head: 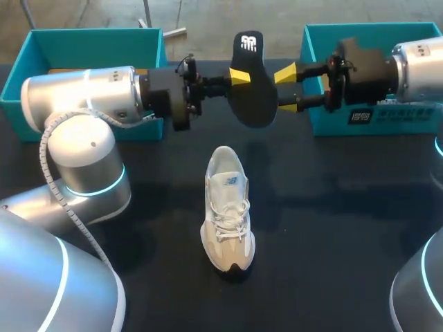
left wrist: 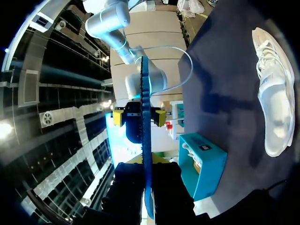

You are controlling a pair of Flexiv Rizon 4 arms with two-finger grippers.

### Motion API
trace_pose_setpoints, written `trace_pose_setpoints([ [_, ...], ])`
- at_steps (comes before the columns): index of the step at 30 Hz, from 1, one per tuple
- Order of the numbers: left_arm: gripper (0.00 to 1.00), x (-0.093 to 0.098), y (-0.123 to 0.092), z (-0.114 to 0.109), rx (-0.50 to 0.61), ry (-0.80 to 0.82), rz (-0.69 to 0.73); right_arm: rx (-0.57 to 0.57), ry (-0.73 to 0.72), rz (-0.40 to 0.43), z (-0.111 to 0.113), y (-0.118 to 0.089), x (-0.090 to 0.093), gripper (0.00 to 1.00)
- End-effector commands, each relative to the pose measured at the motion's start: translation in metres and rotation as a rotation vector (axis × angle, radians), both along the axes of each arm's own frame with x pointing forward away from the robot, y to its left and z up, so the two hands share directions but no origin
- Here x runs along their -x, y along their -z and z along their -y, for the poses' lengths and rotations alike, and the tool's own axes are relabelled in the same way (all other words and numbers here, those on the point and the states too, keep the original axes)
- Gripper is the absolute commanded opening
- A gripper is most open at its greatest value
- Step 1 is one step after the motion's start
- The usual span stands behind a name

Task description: Take the shoe out of the shoebox, open the shoe tongue, remove and reinsert the insole, then place the shoe into the shoebox

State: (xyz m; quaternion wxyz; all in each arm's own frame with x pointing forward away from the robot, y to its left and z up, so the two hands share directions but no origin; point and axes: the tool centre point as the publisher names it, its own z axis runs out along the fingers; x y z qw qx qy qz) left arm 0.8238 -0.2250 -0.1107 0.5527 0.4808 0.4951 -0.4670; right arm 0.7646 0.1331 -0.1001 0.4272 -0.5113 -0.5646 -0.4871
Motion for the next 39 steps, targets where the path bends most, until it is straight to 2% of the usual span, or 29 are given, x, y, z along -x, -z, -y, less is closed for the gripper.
trace_pose_setpoints([
  [1, 0.00, 0.000, 0.002, 0.007, 0.004, 0.003, 0.000, 0.009, -0.026, -0.009, -0.010, 0.002, -0.006, 0.62],
  [5, 0.00, 0.001, 0.000, 0.011, 0.015, 0.013, 0.001, 0.015, -0.039, -0.012, -0.015, 0.004, -0.006, 0.61],
  [12, 0.00, 0.003, -0.003, 0.016, 0.028, 0.021, 0.002, 0.010, -0.043, -0.013, -0.018, 0.005, -0.009, 0.50],
  [33, 0.00, 0.001, -0.007, 0.017, 0.064, 0.017, -0.003, 0.001, -0.044, -0.016, -0.023, 0.006, -0.012, 0.40],
  [39, 0.00, 0.001, -0.006, 0.016, 0.065, 0.016, -0.004, 0.002, -0.039, -0.020, -0.023, 0.007, -0.011, 0.25],
])
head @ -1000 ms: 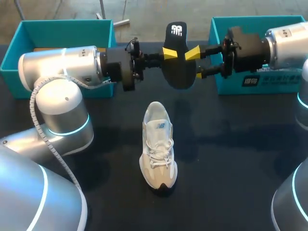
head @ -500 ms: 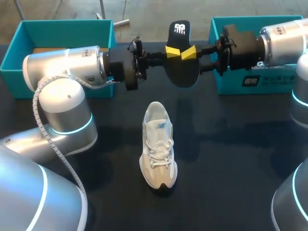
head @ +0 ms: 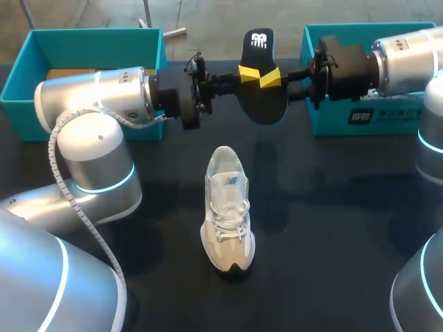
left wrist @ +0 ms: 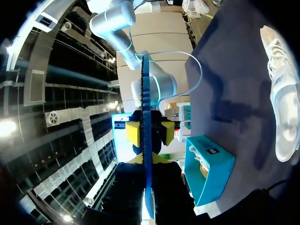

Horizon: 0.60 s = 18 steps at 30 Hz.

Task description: Take the shoe out of the shoebox, open the shoe tongue, remove and reinsert the insole, then place the shoe into the shoebox

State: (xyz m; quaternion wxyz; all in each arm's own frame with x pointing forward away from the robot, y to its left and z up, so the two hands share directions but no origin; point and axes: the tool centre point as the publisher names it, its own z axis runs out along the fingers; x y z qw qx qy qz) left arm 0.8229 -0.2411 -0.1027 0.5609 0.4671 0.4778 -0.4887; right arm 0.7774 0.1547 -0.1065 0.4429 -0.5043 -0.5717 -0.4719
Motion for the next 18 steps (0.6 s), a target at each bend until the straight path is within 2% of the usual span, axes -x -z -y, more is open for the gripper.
trace_pose_setpoints([
  [1, 0.00, 0.0005, 0.0015, 0.0001, 0.005, -0.004, 0.001, 0.000, 0.004, 0.000, -0.0020, 0.0009, 0.0016, 0.13],
  [2, 0.00, 0.0005, 0.0015, 0.0000, 0.005, -0.004, 0.001, -0.001, 0.003, 0.001, -0.0024, 0.0008, 0.0016, 0.00],
  [7, 0.00, -0.0002, 0.0015, -0.0002, 0.008, -0.012, -0.001, -0.002, 0.004, 0.011, -0.0032, 0.0001, 0.0015, 0.00],
  [9, 0.25, -0.0008, 0.0019, 0.0003, 0.007, -0.015, -0.003, -0.003, 0.005, 0.016, -0.0030, -0.0008, 0.0014, 0.00],
  [11, 0.33, -0.0011, 0.0025, 0.0009, 0.006, -0.016, -0.005, -0.005, 0.006, 0.021, -0.0025, -0.0017, 0.0014, 0.00],
  [12, 0.50, -0.0011, 0.0026, 0.0011, 0.006, -0.017, -0.005, -0.005, 0.006, 0.023, -0.0020, -0.0021, 0.0015, 0.00],
  [13, 0.84, -0.0011, 0.0025, 0.0015, 0.004, -0.017, -0.006, -0.005, 0.007, 0.024, -0.0013, -0.0025, 0.0016, 0.00],
  [14, 1.00, -0.0012, 0.0023, 0.0020, 0.003, -0.020, -0.005, -0.005, 0.008, 0.026, -0.0007, -0.0027, 0.0016, 0.00],
  [18, 1.00, -0.0014, 0.0026, 0.0008, 0.001, -0.023, -0.007, -0.003, 0.015, 0.030, 0.0007, -0.0025, 0.0015, 0.00],
])
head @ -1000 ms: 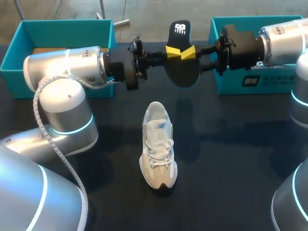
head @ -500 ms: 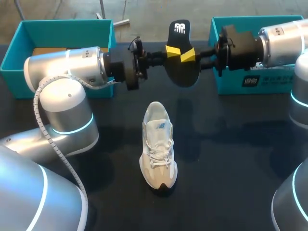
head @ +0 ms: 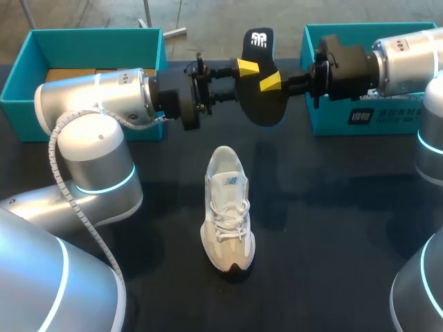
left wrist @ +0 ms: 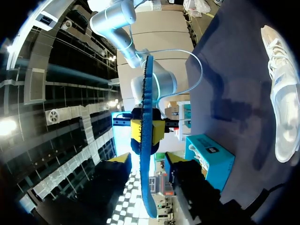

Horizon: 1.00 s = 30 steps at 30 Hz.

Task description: Take the shoe out of the shoebox, open the shoe tongue, remove and reinsert the insole, then place the shoe into the shoebox

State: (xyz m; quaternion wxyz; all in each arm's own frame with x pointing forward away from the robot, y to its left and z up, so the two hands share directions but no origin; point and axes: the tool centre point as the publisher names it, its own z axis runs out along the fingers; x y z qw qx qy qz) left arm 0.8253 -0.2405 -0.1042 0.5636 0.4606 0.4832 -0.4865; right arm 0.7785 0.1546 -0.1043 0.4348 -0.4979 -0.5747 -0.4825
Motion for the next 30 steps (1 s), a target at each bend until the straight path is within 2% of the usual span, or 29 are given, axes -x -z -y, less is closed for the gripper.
trace_pose_setpoints([
  [1, 1.00, 0.001, 0.002, 0.000, -0.004, -0.008, -0.001, 0.004, 0.013, 0.003, 0.001, 0.000, 0.003, 0.00],
  [9, 1.00, -0.002, 0.004, -0.014, -0.032, -0.024, -0.008, 0.011, 0.052, 0.048, 0.015, -0.001, 0.000, 0.00],
  [19, 1.00, -0.004, 0.008, -0.051, -0.105, -0.035, -0.100, 0.023, 0.112, 0.112, 0.039, -0.008, -0.010, 0.00],
  [23, 1.00, -0.002, 0.011, -0.064, -0.145, -0.010, -0.199, 0.017, 0.121, 0.178, 0.043, -0.012, -0.014, 0.00],
  [30, 1.00, 0.004, 0.025, -0.086, -0.243, 0.055, -0.367, -0.011, 0.115, 0.369, 0.043, -0.020, -0.016, 0.00],
])
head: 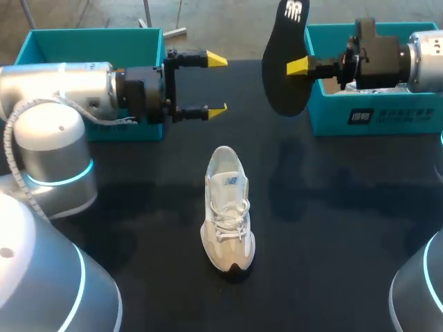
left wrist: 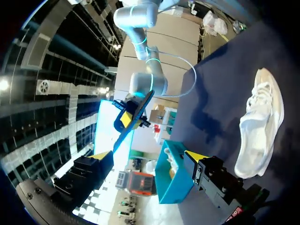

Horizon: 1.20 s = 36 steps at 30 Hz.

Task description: Take the shoe out of the shoebox, open the shoe tongue, remove and reinsert the insole, then place the shoe into the shoebox

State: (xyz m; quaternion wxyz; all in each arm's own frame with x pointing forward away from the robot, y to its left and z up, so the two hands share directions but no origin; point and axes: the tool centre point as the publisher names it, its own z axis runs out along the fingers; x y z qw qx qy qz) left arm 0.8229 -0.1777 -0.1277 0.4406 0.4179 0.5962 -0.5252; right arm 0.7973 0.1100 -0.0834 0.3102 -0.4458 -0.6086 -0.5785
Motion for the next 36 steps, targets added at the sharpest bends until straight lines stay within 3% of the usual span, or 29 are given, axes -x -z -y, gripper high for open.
trace_pose_setpoints([
  [1, 1.00, 0.003, 0.006, -0.026, -0.116, 0.054, -0.054, -0.009, -0.003, 0.071, -0.001, 0.001, 0.003, 0.00],
  [7, 1.00, 0.009, 0.025, -0.039, -0.200, 0.072, -0.089, 0.001, -0.025, 0.160, -0.003, -0.002, 0.003, 0.00],
  [19, 1.00, 0.010, 0.062, -0.062, -0.344, 0.042, -0.082, 0.010, -0.022, 0.163, -0.004, -0.002, 0.004, 0.00],
  [26, 1.00, 0.006, 0.085, -0.070, -0.366, 0.035, -0.115, 0.010, -0.022, 0.163, -0.004, -0.002, 0.004, 0.00],
  [36, 1.00, 0.004, 0.087, -0.073, -0.431, -0.033, -0.292, 0.034, -0.030, 0.366, -0.008, 0.009, -0.010, 0.00],
])
